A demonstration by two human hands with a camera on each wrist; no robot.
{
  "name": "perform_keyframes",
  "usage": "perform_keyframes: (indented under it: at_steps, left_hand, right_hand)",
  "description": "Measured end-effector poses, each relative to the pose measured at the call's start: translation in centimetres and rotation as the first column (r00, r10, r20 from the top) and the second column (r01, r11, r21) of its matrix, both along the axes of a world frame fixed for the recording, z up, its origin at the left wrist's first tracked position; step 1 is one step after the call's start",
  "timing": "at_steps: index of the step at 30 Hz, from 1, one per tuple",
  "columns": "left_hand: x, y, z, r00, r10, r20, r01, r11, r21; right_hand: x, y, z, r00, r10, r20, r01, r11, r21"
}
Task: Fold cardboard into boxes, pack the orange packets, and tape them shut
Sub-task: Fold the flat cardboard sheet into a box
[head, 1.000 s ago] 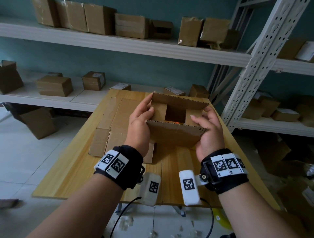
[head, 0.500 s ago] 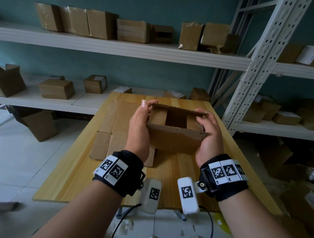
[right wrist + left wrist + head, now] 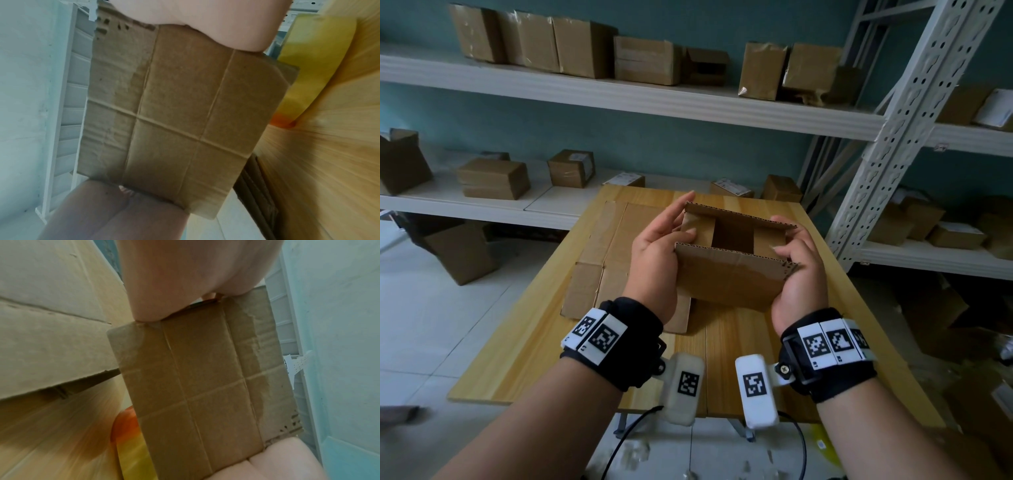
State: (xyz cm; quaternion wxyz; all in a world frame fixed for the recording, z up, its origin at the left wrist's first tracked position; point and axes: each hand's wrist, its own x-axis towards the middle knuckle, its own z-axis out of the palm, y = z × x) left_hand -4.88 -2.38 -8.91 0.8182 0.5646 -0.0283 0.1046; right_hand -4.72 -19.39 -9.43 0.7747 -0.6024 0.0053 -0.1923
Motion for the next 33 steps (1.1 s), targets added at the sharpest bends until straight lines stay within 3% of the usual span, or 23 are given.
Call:
perform_keyframes:
  at_steps: [8,14,21,29,33]
  left_hand:
    - [-0.1,0.0,0.2,1.000,0.009,-0.021,-0.008,0.999,0.034]
    - [-0.3,-0.2,0.3,1.000,-0.028,-0.002,0.028,0.997,-0.069]
    - [-0.3,-0.5,0.2,0.999,-0.015,0.029,0.016,0.998,-0.058]
    - [0.4,-0.6,-0.8,0.998,0.057,0.013,-0.057,0.997,0.050]
    - [0.2,-0.9,-1.0,0.992,0.093,0.083,-0.100,0.992,0.075]
  right_hand:
    - [0.4,-0.6,-0.6,0.999,-0.013,0.047,0.015,0.999,-0.051]
    - [0.3,-0.4,-0.7,0.997,0.071,0.034,-0.075,0.991,0.113]
    - [-0.2,-0.1,-0.8,0.984,0.057,0.170,-0.081,0.987,0.138]
    - [-0.3,0.0,-0.5,0.998,-0.014,0.063,0.009,0.997,0.073]
    - [-0.6,0.5,-0.6,0.994,-0.107,0.015,0.107,0.994,0.021]
